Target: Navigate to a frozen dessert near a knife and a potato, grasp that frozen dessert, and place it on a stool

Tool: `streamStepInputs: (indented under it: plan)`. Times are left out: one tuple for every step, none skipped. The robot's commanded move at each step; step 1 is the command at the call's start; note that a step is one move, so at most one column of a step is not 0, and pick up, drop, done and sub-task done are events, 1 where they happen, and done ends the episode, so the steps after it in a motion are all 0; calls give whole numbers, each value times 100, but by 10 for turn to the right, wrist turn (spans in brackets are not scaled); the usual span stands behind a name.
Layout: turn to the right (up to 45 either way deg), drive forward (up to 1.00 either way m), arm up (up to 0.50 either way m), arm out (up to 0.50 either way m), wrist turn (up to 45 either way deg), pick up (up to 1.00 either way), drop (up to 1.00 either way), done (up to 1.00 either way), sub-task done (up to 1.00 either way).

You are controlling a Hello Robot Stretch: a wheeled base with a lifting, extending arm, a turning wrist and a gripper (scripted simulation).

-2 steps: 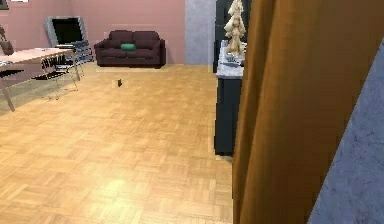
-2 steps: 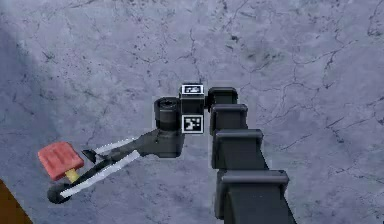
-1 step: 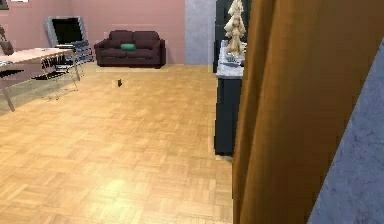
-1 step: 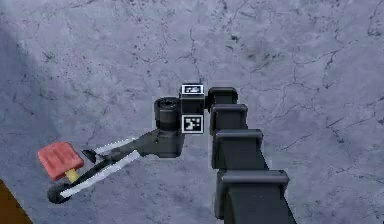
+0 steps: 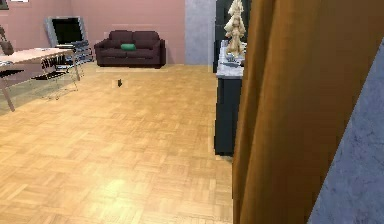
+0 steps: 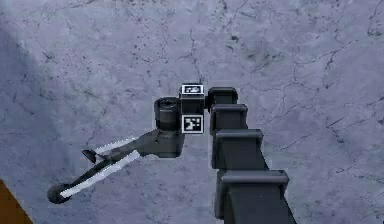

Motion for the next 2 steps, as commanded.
streamStepInputs:
  plan:
    - [0,0,0,-10,0,0,0,0,0]
    - [0,0,0,0,0,0,0,100,0]
